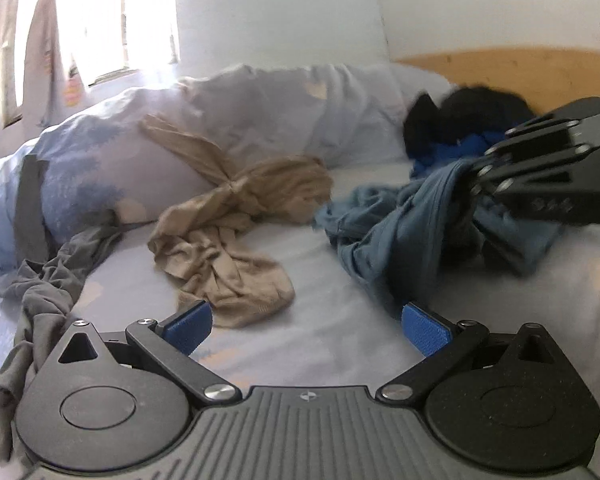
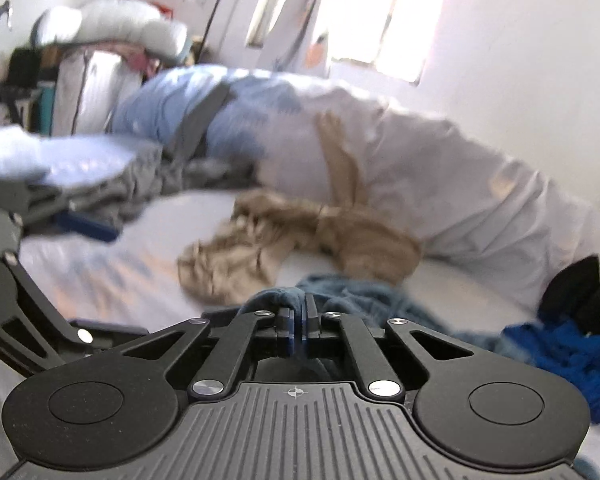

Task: Fold clothes
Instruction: 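Lift the teal shirt up off the bed with the right gripper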

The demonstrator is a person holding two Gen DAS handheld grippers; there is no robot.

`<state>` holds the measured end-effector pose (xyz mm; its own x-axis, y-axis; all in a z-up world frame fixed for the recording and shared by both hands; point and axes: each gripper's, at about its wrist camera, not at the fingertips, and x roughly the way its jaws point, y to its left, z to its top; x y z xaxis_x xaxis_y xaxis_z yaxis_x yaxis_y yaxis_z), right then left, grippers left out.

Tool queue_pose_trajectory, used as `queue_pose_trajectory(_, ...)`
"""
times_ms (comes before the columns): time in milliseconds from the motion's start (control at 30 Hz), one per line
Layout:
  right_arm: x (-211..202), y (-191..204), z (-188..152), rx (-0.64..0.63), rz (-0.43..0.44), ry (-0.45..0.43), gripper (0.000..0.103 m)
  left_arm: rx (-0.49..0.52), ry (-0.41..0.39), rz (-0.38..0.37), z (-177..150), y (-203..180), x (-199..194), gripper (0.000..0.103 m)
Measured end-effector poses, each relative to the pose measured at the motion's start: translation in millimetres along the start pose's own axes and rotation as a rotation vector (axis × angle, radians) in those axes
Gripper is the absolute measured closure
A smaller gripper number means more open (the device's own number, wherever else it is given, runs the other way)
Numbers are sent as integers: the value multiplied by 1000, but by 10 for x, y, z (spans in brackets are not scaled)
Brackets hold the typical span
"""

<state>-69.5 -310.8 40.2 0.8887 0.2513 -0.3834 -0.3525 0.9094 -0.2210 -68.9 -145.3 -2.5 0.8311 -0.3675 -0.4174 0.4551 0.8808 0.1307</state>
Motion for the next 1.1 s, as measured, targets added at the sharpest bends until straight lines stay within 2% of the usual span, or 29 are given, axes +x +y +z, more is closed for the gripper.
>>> queue_pose_trajectory(133, -316, -165, 530, 30, -24, -74, 99, -37, -85, -30, 112, 41, -145, 0)
queue_pose_trajectory(333, -885, -276, 1435, -31, -70, -207, 99, -60, -300, -119, 279, 27, -487, 0)
queue_pose_trajectory(433, -1253, -362, 1838, -35, -102, -289, 99, -88, -353, -130, 315, 73, -595, 0)
queue_pose_trajectory(567, -1550, -455, 2216, -24, -108, -334, 99, -155, -413, -134, 319, 156, -698, 0)
queue_pose_trajectory(700, -1558, -474, 2289, -50, -125, -287, 99, -175, -448, -142, 323, 162, -777, 0)
queue_pose_trajectory(900, -1410, -601, 2052, 29, -136, -207, 99, -106, -449, -171, 337, 64, -854, 0)
queue_pose_trajectory(1100, -1305, -650, 1748, 69, -173, -141, 99, -8, -397, -257, 345, -101, -786, 0)
